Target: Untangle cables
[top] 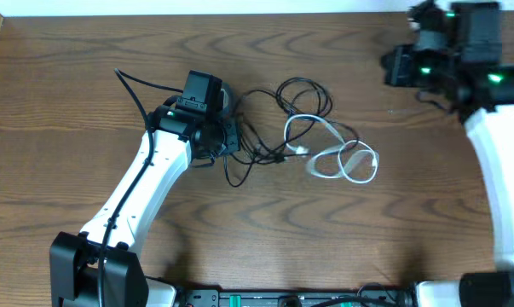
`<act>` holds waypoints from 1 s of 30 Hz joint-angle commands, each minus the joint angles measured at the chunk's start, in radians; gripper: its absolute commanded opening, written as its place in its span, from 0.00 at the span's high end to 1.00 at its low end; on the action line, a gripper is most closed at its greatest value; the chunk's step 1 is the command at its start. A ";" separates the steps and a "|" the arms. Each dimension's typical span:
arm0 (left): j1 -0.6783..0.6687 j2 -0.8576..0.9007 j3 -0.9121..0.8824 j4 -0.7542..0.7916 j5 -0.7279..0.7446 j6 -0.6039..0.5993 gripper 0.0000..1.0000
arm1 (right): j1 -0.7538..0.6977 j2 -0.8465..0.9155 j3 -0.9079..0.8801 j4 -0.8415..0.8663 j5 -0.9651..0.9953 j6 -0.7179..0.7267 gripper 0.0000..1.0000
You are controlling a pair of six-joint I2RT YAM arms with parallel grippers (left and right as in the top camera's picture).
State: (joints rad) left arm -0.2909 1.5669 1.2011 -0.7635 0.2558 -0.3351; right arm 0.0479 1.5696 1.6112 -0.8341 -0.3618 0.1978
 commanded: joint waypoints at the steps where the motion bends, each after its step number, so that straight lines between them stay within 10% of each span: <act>1: -0.002 -0.003 0.011 -0.007 -0.014 0.016 0.93 | -0.050 -0.020 0.011 -0.126 0.149 -0.031 0.99; 4: -0.002 -0.003 0.011 -0.006 -0.014 0.016 0.93 | -0.063 -0.004 0.006 -0.290 0.274 -0.031 0.99; 9: -0.002 -0.003 0.011 -0.007 -0.014 0.016 0.93 | -0.009 0.092 0.003 -0.265 -0.046 -0.137 0.73; 30: -0.002 -0.003 0.011 -0.007 -0.014 0.016 0.93 | 0.203 0.585 0.003 -0.176 0.002 -0.188 0.58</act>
State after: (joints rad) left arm -0.2909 1.5669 1.2011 -0.7658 0.2558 -0.3351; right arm 0.2474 2.1532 1.6146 -1.0222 -0.3912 0.0101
